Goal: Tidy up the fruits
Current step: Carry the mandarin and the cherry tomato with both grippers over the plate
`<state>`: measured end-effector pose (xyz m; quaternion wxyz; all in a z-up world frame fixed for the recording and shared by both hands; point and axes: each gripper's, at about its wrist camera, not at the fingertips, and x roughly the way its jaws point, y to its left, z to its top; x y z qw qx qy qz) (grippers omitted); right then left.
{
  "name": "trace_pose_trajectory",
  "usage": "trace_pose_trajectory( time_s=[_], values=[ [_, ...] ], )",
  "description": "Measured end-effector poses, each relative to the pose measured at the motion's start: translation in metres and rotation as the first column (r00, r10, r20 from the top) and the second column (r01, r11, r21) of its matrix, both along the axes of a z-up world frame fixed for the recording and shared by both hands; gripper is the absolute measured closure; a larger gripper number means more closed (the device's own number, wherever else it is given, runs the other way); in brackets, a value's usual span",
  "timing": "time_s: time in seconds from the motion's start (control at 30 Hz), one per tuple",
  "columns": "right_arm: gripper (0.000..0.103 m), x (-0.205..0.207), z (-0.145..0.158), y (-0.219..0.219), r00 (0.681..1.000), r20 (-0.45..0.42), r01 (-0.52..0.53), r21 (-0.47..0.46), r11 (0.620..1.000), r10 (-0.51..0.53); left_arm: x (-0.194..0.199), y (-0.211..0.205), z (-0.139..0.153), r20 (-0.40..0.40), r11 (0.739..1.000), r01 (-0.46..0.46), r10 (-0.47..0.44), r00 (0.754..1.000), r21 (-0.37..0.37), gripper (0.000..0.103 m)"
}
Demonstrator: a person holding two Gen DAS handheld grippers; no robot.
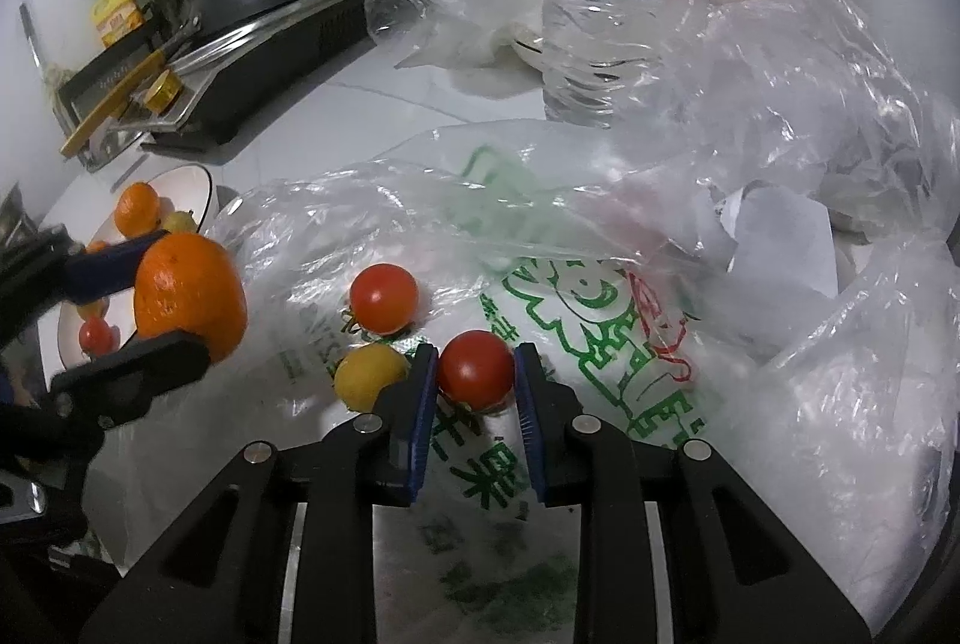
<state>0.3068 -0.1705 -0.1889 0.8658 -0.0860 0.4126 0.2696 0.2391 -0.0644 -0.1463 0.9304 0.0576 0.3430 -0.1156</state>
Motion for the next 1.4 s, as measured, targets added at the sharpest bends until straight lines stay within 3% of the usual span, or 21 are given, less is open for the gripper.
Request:
trace_pose_trajectory(
  time_s=[0.8,1.4],
  values=[
    [0.076,-0.057,0.046,0.019,0.994,0.108,-0.03,0.006,1.0,0.029,-0.049,0.02,0.021,0.066,0.999,-0.006,0.008,0.998,-0.041,0.057],
    [0.076,-0.08,0.058,0.048,0.988,0.137,-0.067,-0.004,0.998,0.067,-0.074,0.056,0.023,0.09,0.997,-0.05,0.056,0.994,-0.059,0.057]
  ],
)
